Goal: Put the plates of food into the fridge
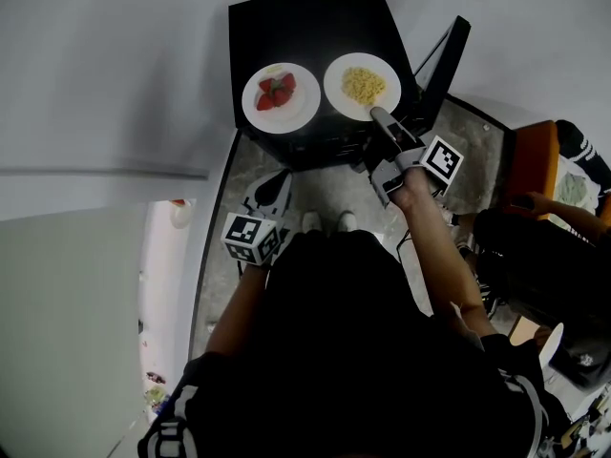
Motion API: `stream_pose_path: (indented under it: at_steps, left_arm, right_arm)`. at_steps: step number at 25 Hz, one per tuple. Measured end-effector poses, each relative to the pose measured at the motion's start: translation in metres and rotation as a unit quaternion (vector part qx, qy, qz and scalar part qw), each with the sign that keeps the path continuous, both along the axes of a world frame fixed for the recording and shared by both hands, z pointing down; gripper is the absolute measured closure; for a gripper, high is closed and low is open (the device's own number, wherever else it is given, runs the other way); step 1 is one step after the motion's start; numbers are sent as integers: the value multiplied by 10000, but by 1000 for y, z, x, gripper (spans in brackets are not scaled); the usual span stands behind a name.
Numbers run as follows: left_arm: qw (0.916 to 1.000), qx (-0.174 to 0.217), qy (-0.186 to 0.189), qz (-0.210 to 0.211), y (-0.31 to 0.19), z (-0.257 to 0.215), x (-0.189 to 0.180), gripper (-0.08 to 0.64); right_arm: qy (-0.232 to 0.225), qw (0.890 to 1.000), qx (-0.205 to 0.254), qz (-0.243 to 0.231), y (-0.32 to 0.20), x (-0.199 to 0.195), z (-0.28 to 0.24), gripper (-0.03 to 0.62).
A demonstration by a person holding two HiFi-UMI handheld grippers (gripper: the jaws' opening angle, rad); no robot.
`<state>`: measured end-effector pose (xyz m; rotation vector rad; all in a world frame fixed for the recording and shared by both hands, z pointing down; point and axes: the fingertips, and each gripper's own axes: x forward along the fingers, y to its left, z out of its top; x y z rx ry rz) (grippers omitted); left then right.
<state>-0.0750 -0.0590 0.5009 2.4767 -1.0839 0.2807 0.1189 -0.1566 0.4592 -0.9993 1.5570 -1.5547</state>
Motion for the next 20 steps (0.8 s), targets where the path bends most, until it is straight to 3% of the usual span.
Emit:
stream_pose_path:
  at_steps: [10, 20]
  left_arm:
    - [10000, 69, -2, 51, 24, -9, 6, 538]
    - [9999, 23, 16, 111, 14, -1, 7, 538]
  right_arm:
    - [96, 9999, 31, -92, 33, 3, -11, 548]
    - [122, 9998, -12, -143, 34, 4, -7, 549]
